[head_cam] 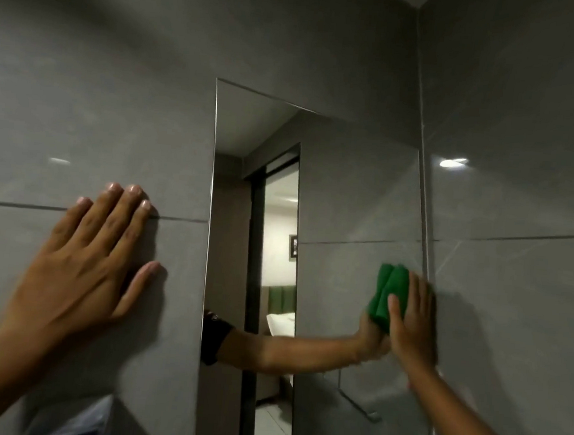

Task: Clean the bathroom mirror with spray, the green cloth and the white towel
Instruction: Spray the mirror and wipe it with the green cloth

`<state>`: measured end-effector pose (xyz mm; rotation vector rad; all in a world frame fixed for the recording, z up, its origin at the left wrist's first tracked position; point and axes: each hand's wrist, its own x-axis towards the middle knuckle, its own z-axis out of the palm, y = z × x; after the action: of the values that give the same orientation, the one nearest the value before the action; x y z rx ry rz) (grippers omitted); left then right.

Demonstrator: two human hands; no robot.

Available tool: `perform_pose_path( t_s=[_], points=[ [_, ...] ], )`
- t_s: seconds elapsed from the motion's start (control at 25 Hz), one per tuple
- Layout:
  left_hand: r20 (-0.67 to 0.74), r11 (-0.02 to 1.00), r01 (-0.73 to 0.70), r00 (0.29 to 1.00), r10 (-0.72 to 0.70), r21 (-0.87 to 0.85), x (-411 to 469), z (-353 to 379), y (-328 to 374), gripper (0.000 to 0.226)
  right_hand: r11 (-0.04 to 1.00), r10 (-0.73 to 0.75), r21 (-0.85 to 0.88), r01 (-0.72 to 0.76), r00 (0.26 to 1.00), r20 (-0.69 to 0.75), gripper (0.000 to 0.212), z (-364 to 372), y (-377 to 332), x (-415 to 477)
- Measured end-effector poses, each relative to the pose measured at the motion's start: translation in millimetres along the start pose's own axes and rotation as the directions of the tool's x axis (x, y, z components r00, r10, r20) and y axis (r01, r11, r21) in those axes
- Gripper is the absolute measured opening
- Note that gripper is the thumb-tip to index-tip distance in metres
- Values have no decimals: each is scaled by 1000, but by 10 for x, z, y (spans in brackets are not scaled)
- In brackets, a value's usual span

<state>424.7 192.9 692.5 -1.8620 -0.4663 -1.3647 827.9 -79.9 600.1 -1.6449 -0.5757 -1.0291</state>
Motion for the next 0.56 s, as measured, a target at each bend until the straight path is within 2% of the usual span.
perform_pose_path(
  t_s=[0.12, 0.2, 0.24, 0.32, 0.44, 0.52, 0.56],
  points=[
    [5, 1000, -7, 1000, 7, 15, -1, -29, -7, 80, 997, 51, 64, -53, 998, 28, 67, 83, 236, -1365],
    [18, 1000, -3, 1000, 3, 12, -20, -21, -8, 81, 998, 16, 55, -16, 1000, -1, 66, 200, -11, -1808],
    [25, 1000, -2, 1000, 2, 9, -19, -19, -6, 82, 999, -14, 33, 13, 1000, 4, 67, 259, -221, -1854],
    [36, 1000, -3, 999, 3, 8, -7, -28, -12, 82, 983, -183, 26, 182, 982, 41, 66, 343, -807, -1757],
    [65, 1000, 17, 998, -18, 7, -3, -59, -8, 83, 894, -447, 31, 446, 893, 55, 67, 434, -1712, -1251],
    [63, 995, 100, 993, -99, -14, 15, -65, 72, 83, 800, -599, 39, 598, 796, 82, 68, 427, -2326, -765],
    [49, 984, 176, 984, -174, -40, 27, -60, 136, 83, 731, -681, 36, 681, 726, 95, 67, 430, -2564, -516]
  ],
)
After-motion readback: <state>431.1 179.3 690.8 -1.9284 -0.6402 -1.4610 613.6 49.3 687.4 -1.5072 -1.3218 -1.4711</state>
